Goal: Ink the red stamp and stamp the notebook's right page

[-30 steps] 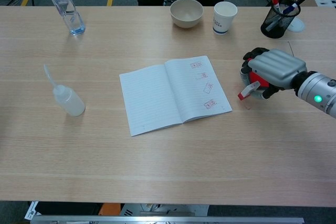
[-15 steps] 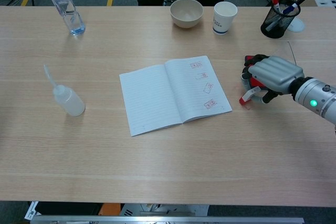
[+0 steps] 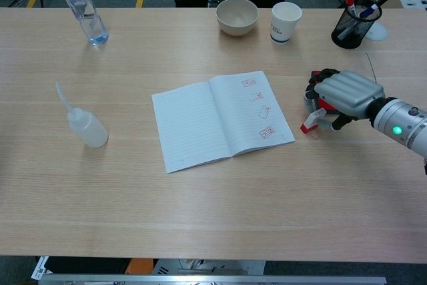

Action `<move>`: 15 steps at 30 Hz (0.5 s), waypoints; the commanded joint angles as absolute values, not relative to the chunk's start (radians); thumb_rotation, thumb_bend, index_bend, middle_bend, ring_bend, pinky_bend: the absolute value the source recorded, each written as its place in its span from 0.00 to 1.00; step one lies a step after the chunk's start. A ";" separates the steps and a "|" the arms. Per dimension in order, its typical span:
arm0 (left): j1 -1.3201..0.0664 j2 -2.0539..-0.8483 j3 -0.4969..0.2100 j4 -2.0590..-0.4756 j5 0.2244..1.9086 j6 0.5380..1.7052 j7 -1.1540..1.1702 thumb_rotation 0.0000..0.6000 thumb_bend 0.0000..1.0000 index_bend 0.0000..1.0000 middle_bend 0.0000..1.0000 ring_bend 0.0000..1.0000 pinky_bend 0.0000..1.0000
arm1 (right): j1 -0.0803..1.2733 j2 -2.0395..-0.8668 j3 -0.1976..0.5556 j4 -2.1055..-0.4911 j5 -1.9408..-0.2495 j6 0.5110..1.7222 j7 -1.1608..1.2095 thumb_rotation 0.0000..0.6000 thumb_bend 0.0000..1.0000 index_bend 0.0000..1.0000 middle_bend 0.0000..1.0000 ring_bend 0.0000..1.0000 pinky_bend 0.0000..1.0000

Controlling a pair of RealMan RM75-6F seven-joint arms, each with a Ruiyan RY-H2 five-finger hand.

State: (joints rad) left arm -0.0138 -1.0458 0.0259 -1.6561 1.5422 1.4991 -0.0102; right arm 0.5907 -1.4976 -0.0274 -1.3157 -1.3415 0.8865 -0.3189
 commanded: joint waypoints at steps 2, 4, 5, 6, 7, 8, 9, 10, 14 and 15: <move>-0.014 -1.045 0.027 -1.656 1.543 1.498 -0.010 1.00 0.34 0.16 0.12 0.11 0.09 | 0.589 -1.488 -0.028 -1.324 -1.344 0.886 -0.321 1.00 0.30 0.46 0.33 0.13 0.10; -0.015 -1.045 0.027 -1.657 1.545 1.497 -0.010 1.00 0.34 0.16 0.12 0.11 0.09 | 0.588 -1.480 -0.028 -1.332 -1.346 0.887 -0.321 1.00 0.30 0.45 0.33 0.12 0.09; -0.015 -1.044 0.027 -1.657 1.545 1.497 -0.009 1.00 0.34 0.16 0.12 0.11 0.09 | 0.587 -1.477 -0.027 -1.336 -1.347 0.888 -0.321 1.00 0.30 0.44 0.33 0.12 0.09; -0.016 -1.044 0.027 -1.658 1.546 1.497 -0.009 1.00 0.34 0.16 0.12 0.11 0.09 | 0.587 -1.474 -0.027 -1.339 -1.348 0.890 -0.321 1.00 0.30 0.42 0.33 0.12 0.09; -0.016 -1.044 0.027 -1.659 1.547 1.498 -0.009 1.00 0.34 0.16 0.12 0.11 0.09 | 0.586 -1.469 -0.026 -1.346 -1.349 0.892 -0.323 1.00 0.30 0.40 0.32 0.12 0.09; -0.016 -1.044 0.027 -1.660 1.548 1.499 -0.009 1.00 0.34 0.16 0.12 0.11 0.09 | 0.585 -1.465 -0.025 -1.351 -1.350 0.894 -0.323 1.00 0.30 0.37 0.32 0.12 0.09; -0.016 -1.044 0.026 -1.660 1.548 1.501 -0.009 1.00 0.34 0.16 0.12 0.11 0.09 | 0.585 -1.460 -0.024 -1.358 -1.351 0.897 -0.323 1.00 0.30 0.35 0.32 0.12 0.09; -0.016 -1.043 0.025 -1.660 1.548 1.501 -0.009 1.00 0.34 0.16 0.12 0.11 0.09 | 0.584 -1.454 -0.023 -1.365 -1.354 0.901 -0.324 1.00 0.30 0.34 0.32 0.11 0.09; -0.017 -1.040 0.021 -1.662 1.544 1.503 -0.011 1.00 0.34 0.16 0.12 0.11 0.09 | 0.577 -1.410 -0.017 -1.416 -1.371 0.934 -0.323 1.00 0.30 0.30 0.31 0.11 0.08; -0.018 -1.039 0.019 -1.663 1.543 1.503 -0.012 1.00 0.34 0.16 0.12 0.11 0.09 | 0.574 -1.396 -0.015 -1.433 -1.375 0.944 -0.320 1.00 0.30 0.30 0.31 0.11 0.08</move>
